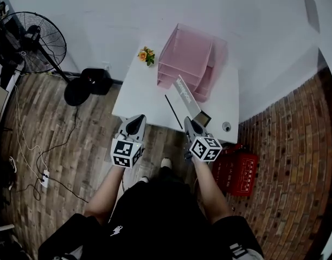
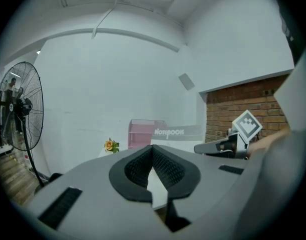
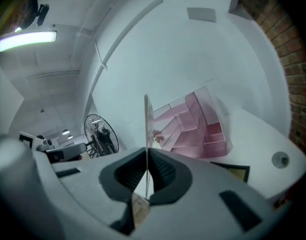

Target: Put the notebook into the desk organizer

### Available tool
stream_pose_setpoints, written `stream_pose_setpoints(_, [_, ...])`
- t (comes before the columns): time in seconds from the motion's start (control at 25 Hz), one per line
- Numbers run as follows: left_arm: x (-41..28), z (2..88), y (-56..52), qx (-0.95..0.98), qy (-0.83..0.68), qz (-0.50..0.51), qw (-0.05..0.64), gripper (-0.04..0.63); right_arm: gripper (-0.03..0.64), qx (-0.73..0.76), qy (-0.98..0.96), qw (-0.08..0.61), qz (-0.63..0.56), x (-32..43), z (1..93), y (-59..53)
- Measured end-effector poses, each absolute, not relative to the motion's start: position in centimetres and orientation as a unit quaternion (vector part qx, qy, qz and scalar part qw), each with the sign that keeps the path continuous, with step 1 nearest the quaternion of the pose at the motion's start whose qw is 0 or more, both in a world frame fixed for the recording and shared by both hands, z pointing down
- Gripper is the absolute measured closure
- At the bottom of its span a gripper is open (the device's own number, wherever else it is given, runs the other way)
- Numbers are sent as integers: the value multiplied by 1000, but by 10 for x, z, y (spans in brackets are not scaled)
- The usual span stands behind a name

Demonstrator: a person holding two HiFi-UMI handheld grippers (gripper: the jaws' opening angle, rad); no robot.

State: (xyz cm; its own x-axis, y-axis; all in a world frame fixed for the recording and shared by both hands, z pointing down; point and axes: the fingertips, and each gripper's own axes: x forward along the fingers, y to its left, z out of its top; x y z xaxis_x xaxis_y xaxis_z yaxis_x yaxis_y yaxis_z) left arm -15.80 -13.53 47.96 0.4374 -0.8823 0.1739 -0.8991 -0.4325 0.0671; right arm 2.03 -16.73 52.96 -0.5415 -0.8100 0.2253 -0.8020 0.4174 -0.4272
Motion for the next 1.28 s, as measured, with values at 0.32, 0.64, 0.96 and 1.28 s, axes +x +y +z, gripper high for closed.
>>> stream_pose_setpoints(0.32, [-131, 491, -192, 835, -540, 71, 74, 592, 606, -414, 833, 66, -360, 22, 558, -208])
stream_pose_setpoints(0.64, [-111, 500, -222, 823, -556, 82, 86, 592, 606, -364, 822, 98, -427, 34, 571, -241])
stream_pose_setpoints(0.96, [-92, 518, -234, 820, -554, 110, 92, 594, 607, -325, 795, 153, -488, 40, 580, -257])
stream_pose_setpoints(1.28, [-71, 530, -236, 837, -523, 133, 92, 592, 607, -304, 760, 238, -523, 53, 579, -269])
